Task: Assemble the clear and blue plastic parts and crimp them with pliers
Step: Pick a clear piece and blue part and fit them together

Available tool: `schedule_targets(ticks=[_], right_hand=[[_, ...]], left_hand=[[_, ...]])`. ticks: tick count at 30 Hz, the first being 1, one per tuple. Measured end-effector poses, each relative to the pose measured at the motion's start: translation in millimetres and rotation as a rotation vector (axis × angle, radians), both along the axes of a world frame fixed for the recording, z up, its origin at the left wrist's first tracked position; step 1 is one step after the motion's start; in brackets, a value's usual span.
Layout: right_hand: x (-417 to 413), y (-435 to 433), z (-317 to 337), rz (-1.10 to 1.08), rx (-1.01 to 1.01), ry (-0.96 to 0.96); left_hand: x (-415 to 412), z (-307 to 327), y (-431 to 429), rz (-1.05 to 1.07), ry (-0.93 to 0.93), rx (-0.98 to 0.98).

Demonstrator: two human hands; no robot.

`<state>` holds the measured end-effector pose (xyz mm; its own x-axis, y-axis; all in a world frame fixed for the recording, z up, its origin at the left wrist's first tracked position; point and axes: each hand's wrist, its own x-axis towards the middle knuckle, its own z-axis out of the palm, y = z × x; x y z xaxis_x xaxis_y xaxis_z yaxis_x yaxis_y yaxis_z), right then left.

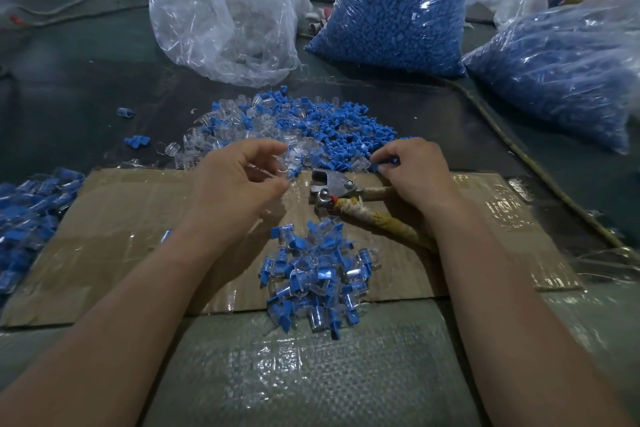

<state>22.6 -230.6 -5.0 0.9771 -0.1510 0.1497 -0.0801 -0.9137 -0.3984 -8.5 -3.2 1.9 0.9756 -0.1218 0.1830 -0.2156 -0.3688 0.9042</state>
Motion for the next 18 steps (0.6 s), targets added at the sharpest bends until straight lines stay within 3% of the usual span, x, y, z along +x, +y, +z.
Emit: schedule_targets(ticks=[12,18], right_hand=[[-11,4,8,0.002,0.261,-0.175],[-30,24,24,0.143,0.481,-0.184]], left_hand=[[0,-1,0,-0.021,0.084,-0.141],[1,-2,-1,-0.065,0.14,-0.225]])
